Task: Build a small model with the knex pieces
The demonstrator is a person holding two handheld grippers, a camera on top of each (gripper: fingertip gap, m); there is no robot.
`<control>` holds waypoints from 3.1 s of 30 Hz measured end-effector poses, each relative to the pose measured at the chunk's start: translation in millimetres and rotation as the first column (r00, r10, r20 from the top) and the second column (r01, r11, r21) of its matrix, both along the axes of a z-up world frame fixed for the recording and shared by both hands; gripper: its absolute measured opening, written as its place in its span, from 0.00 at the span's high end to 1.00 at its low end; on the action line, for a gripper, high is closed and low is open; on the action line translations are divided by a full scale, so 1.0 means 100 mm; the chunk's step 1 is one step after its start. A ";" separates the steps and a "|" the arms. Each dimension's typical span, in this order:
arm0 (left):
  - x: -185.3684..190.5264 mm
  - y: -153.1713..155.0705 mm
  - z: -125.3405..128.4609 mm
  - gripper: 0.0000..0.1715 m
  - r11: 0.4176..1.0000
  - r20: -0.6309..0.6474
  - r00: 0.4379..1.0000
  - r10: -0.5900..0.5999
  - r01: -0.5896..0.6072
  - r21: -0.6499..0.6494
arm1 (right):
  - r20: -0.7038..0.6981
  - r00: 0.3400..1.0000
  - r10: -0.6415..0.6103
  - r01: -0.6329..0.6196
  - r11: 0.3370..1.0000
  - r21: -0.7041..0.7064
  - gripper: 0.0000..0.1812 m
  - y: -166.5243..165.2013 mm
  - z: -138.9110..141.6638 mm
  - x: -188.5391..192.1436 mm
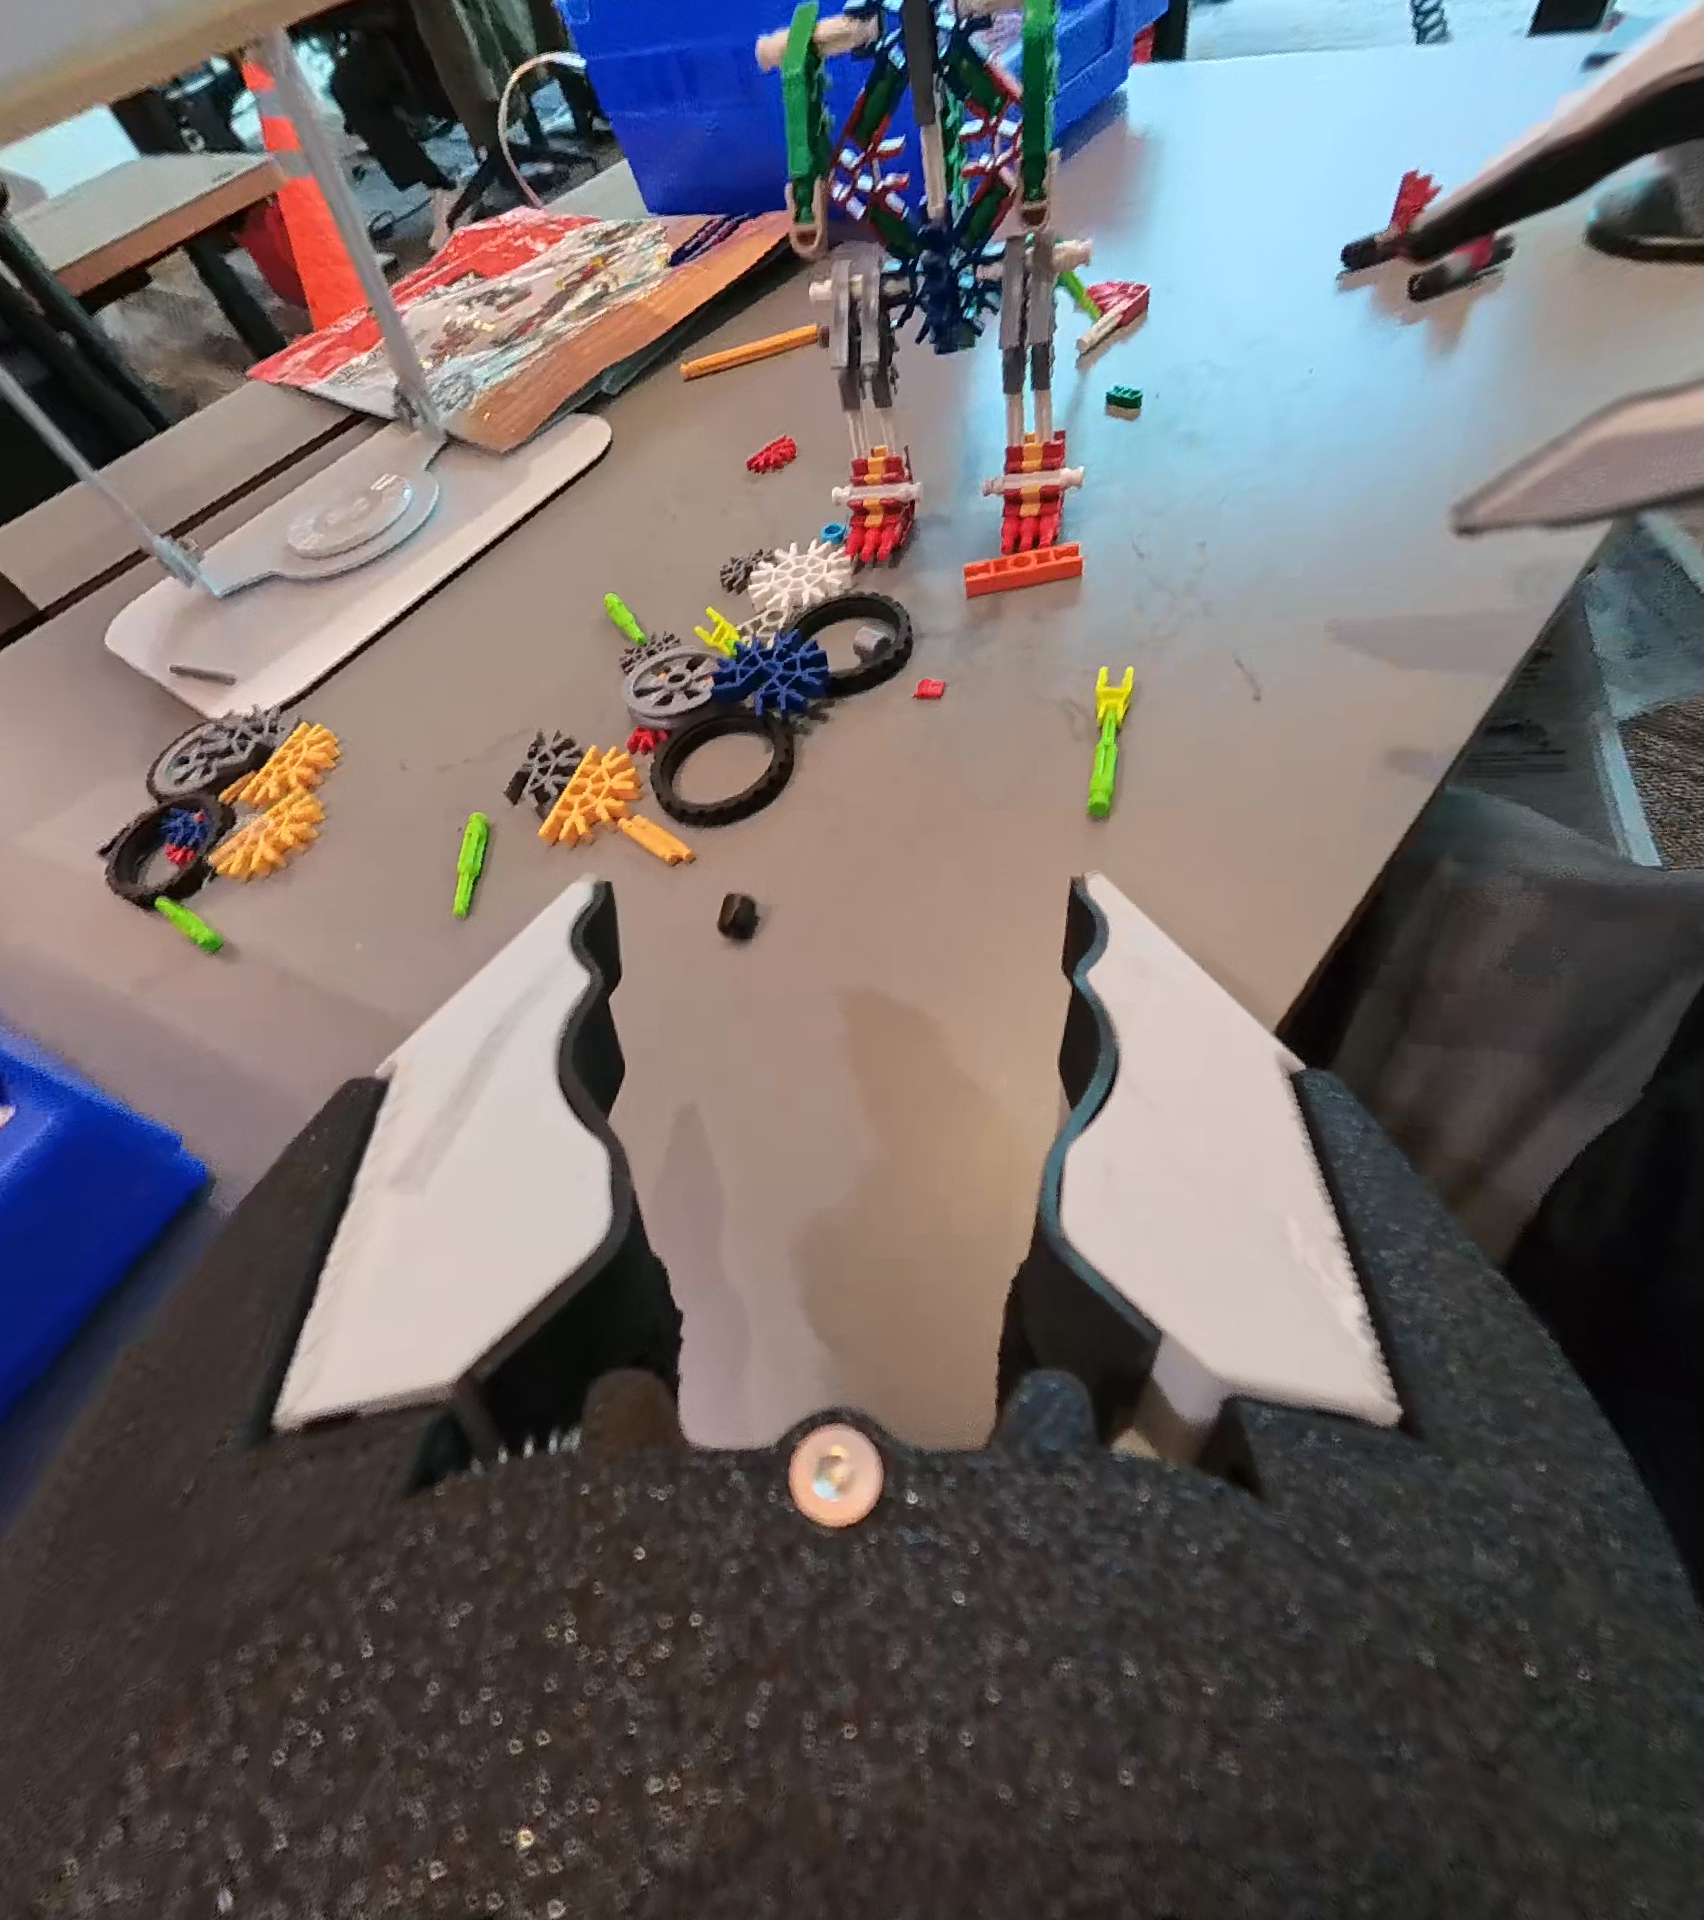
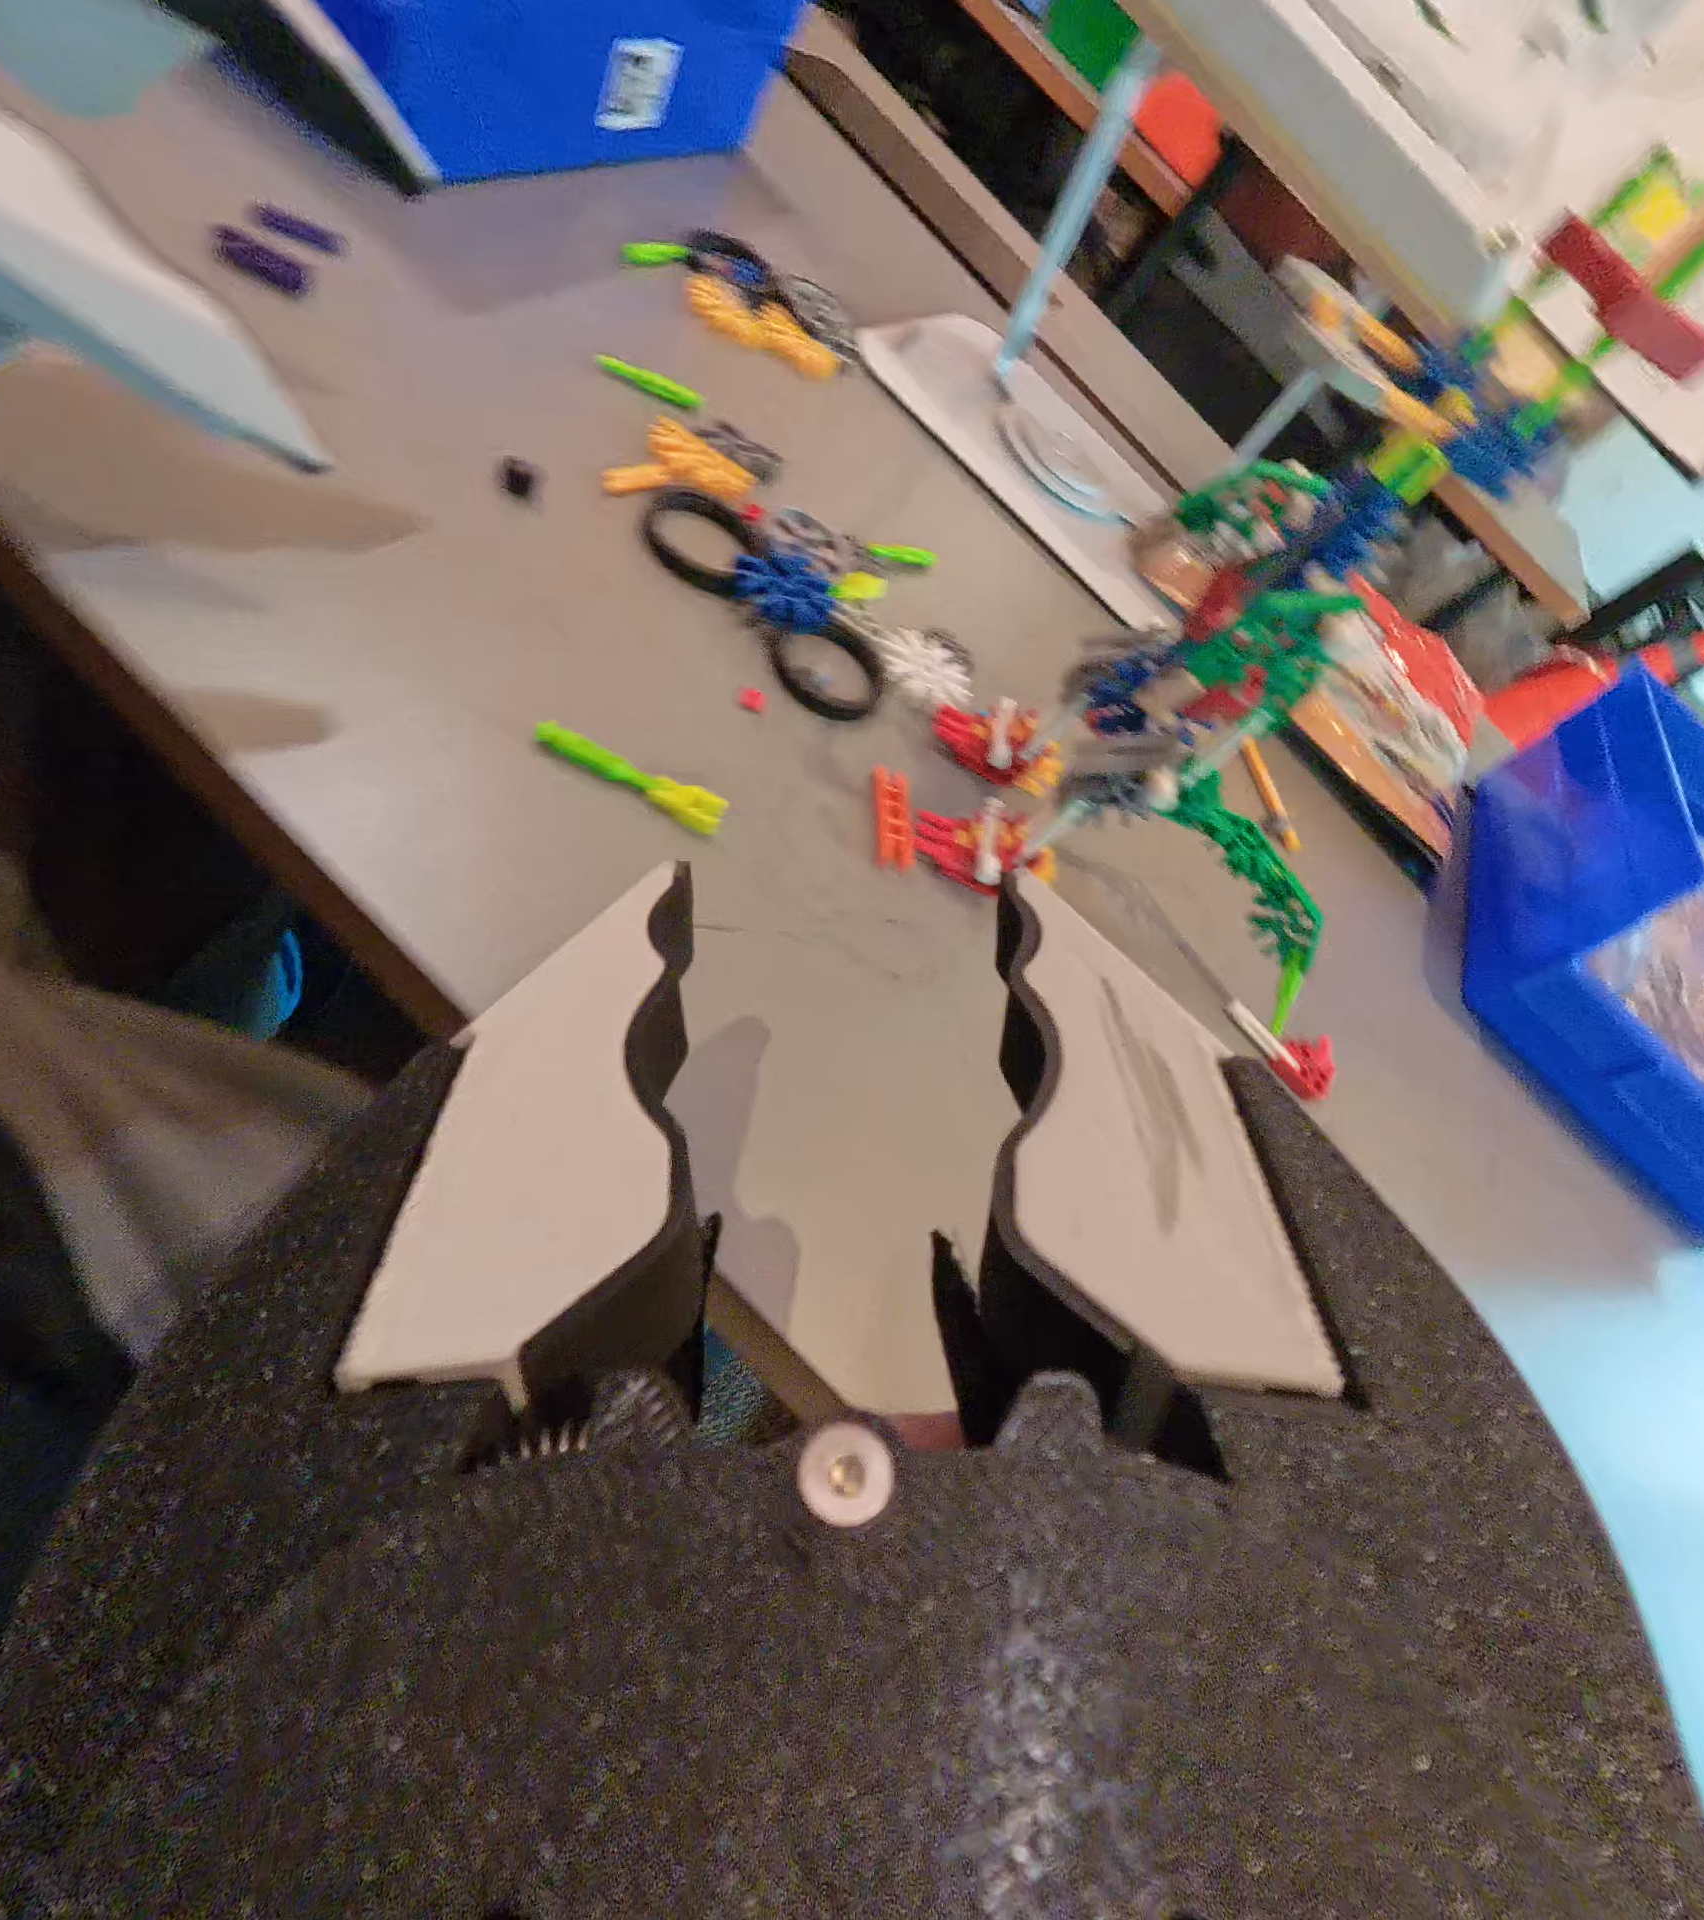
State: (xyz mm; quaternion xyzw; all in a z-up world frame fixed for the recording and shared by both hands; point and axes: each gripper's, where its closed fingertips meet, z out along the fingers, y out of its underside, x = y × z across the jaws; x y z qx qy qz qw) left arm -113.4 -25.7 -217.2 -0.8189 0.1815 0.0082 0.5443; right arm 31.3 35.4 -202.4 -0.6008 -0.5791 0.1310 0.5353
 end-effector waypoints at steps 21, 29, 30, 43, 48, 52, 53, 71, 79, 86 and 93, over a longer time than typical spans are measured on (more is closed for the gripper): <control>0.29 0.48 -0.06 0.56 0.994 -0.035 0.994 -0.106 0.105 -0.029 | -0.065 0.977 -0.204 0.167 0.916 -0.365 0.82 1.30 -0.27 -0.59; 0.27 0.58 -0.07 0.56 0.993 -0.040 0.992 -0.121 0.120 -0.019 | -0.047 0.980 -0.194 0.168 0.926 -0.337 0.82 1.37 -0.27 -0.53; 0.26 0.60 -0.08 0.56 0.993 -0.048 0.991 -0.121 0.121 -0.020 | -0.043 0.980 -0.196 0.170 0.926 -0.337 0.82 1.38 -0.27 -0.51; 0.25 0.68 -0.09 0.56 0.992 -0.058 0.991 -0.122 0.120 -0.024 | -0.018 0.968 -0.251 0.234 0.922 -0.310 0.82 1.56 -0.29 0.01; 0.24 0.68 -0.10 0.56 0.994 -0.059 0.992 -0.112 0.110 -0.027 | 0.011 0.974 -0.227 0.219 0.921 -0.321 0.79 1.51 -0.37 0.04; 0.23 0.68 -0.11 0.56 0.994 -0.054 0.993 -0.104 0.102 -0.031 | -0.008 0.976 -0.218 0.204 0.924 -0.324 0.78 1.48 -0.35 0.04; 0.22 0.69 -0.11 0.56 0.994 -0.055 0.993 -0.102 0.100 -0.033 | -0.014 0.976 -0.218 0.202 0.924 -0.325 0.78 1.47 -0.34 0.04; 0.52 0.49 -0.12 0.61 0.974 -0.086 0.972 -0.219 0.213 -0.075 | 0.009 0.895 -0.446 0.421 0.839 -0.346 0.69 1.54 -0.22 1.38; 0.64 0.44 -0.41 0.76 0.934 -0.123 0.946 -0.299 0.264 -0.239 | 0.105 0.866 -0.489 0.485 0.771 -0.412 0.71 1.74 -0.58 1.57; 0.67 0.48 -0.51 0.94 0.923 -0.160 0.938 -0.307 0.252 -0.290 | 0.133 0.872 -0.472 0.482 0.774 -0.411 0.97 1.73 -0.65 1.53; 0.66 0.55 -0.52 0.98 0.928 -0.175 0.941 -0.290 0.232 -0.291 | 0.115 0.898 -0.424 0.431 0.799 -0.419 0.97 1.65 -0.61 1.46</control>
